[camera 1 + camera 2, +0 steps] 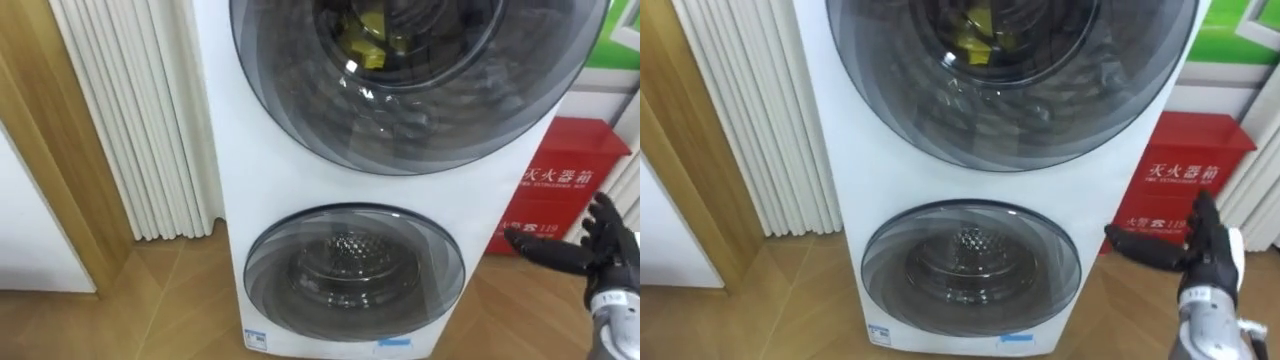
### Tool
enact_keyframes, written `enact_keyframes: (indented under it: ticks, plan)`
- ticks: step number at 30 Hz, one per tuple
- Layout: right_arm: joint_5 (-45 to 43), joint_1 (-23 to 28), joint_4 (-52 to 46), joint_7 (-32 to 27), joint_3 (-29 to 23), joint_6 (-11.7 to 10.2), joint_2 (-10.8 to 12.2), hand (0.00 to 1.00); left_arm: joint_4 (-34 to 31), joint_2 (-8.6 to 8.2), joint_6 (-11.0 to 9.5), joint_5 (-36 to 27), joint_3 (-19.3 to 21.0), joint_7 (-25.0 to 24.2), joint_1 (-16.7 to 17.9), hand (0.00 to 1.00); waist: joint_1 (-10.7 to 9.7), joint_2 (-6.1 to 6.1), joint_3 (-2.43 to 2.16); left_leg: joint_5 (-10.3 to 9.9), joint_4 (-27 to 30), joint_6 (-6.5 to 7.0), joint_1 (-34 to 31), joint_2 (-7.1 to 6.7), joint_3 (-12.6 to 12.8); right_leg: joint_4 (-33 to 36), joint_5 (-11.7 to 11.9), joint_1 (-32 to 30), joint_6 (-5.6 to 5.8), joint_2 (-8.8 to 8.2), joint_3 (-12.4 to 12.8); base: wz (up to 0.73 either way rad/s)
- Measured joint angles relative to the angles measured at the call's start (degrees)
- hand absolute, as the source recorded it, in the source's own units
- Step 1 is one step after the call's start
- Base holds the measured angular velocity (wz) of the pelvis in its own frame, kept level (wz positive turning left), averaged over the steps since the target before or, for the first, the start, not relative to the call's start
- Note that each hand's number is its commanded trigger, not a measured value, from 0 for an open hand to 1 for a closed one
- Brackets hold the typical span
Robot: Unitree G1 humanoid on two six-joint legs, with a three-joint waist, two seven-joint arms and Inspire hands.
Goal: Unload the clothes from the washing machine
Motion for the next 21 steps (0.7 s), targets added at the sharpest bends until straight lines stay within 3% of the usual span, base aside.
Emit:
enact_keyframes:
  ticks: [5, 9, 14, 18, 21]
  plan:
    - [0.96, -2.0, -1.07, 0.8, 0.04, 0.01, -0.8, 0.0, -0.15, 0.39, 0.56, -0.22, 0.0, -1.01, 0.04, 0.0, 0.63, -0.17, -0.16, 0.0, 0.02, 0.0, -0.38, -0.06, 0.06, 0.1, 0.02, -0.43, -0.03, 0.03, 0.15, 0.01]
    - [3.82, -3.58, 0.12, 1.0, 0.04, 1.3, -1.16, 0.0, -0.1, 0.43, 1.93, -0.01, -0.2, -1.15, -0.12, 0.0, 1.39, -0.6, -0.47, 0.01, 0.15, 0.01, -0.35, -0.14, -0.27, 0.15, 0.02, -0.38, -0.03, -0.02, -0.05, 0.02]
    - [4.31, -5.84, 0.76, 1.93, 0.04, 3.43, -1.8, 0.0, -0.17, 0.44, 3.39, 0.05, -0.13, -1.64, -0.19, 0.0, 1.33, -0.64, -0.4, 0.01, 0.16, 0.0, -0.6, -0.15, -1.24, 0.15, 0.02, -0.56, -0.03, -0.05, -0.7, 0.06]
    - [5.32, -9.27, 0.73, 2.02, 0.06, 3.77, -4.49, 0.0, -0.79, 0.89, 3.5, 0.08, 0.0, -2.16, -0.26, 0.0, 1.21, -0.96, -0.24, 0.02, 0.16, -0.01, -1.35, -0.1, -1.83, 0.08, 0.02, -0.93, -0.03, -0.1, -2.05, 0.12]
    - [5.53, -11.1, 0.75, 2.52, 0.06, 3.76, -6.0, 0.0, -1.91, 1.49, 3.47, 0.08, 0.0, -2.16, -0.34, 0.0, 1.3, -1.61, 0.14, 0.02, 0.16, -0.01, -1.31, -0.09, -2.66, 0.01, 0.02, -0.59, -0.03, -0.17, -2.87, 0.1]
